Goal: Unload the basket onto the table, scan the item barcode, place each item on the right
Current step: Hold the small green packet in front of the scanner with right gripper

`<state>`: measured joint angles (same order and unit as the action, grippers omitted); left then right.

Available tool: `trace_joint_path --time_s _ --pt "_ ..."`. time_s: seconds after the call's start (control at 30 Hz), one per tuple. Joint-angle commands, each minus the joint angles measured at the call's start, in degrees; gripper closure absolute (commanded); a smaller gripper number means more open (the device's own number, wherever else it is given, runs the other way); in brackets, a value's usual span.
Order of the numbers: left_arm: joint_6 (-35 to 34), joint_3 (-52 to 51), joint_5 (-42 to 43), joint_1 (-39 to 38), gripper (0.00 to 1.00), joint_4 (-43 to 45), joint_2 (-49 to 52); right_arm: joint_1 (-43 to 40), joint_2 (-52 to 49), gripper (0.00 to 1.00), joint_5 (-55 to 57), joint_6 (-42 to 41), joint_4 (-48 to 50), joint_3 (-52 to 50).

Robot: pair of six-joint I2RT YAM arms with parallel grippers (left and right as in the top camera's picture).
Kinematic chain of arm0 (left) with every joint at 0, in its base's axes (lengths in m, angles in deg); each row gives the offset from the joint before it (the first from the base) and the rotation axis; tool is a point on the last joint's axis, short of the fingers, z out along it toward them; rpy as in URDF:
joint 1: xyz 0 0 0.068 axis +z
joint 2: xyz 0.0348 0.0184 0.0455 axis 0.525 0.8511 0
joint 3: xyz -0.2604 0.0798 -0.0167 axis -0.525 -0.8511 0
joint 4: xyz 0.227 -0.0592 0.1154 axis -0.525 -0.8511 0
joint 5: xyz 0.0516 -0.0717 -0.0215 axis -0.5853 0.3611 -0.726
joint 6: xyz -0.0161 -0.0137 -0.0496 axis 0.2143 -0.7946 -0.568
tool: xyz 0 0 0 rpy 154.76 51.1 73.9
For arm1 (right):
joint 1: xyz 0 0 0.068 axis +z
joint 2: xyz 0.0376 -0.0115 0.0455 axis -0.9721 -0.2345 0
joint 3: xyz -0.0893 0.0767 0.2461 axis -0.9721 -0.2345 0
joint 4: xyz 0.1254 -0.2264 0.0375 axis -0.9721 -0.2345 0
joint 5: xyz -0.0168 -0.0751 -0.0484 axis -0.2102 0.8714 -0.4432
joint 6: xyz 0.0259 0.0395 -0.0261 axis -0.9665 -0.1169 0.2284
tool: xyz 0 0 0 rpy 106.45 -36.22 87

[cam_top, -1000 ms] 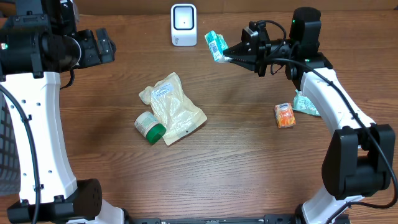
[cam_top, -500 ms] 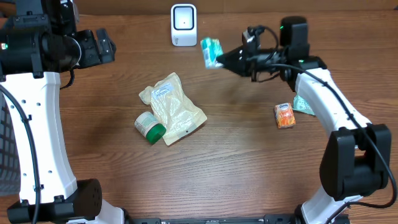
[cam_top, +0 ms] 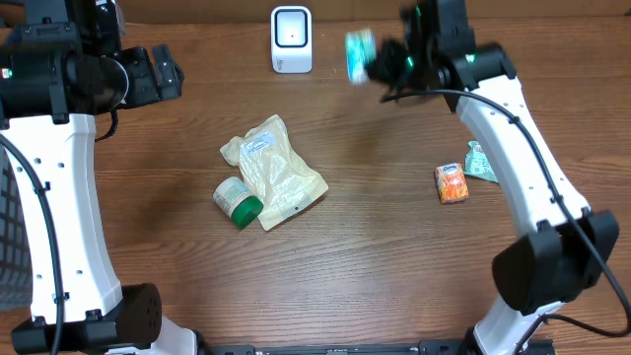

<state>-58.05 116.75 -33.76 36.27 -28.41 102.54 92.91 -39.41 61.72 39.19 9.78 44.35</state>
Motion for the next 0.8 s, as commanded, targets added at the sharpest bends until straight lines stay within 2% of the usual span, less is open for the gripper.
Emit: trace_joint_path --time_s 0.0,0.03,0.13,0.2,0.3,0.4,0.57,0.77 --pt "-0.63 0.52 -0.57 -0.11 0.00 0.07 0.17 6.21 -2.49 0.96 24.44 8.46 0.66 10.86" --pt "-0.63 0.52 -0.57 -0.11 0.01 0.07 0.17 8.92 -4.37 0.96 34.14 13.42 4.24 12.87" --pt "-0.63 0.52 -0.57 -0.11 0.00 0.07 0.17 12.70 -7.78 0.96 48.28 23.67 14.21 12.90" --pt "-0.63 0.52 -0.57 -0.11 0.00 0.07 0.17 14.34 -10.69 0.96 53.83 31.21 21.44 12.90" --pt "-0.63 0.52 -0.57 -0.11 0.00 0.07 0.17 15.87 -15.56 0.96 54.86 44.22 31.89 12.90" --pt "-0.63 0.52 -0.57 -0.11 0.00 0.07 0.17 16.26 -20.35 0.96 54.75 52.17 39.71 12.90" --pt "-0.63 0.52 -0.57 -0.11 0.01 0.07 0.17 16.26 -27.34 0.96 54.34 59.84 47.87 12.87" --pt "-0.63 0.52 -0.57 -0.11 0.00 0.07 0.17 16.26 -33.05 0.96 50.18 61.35 51.15 12.79"
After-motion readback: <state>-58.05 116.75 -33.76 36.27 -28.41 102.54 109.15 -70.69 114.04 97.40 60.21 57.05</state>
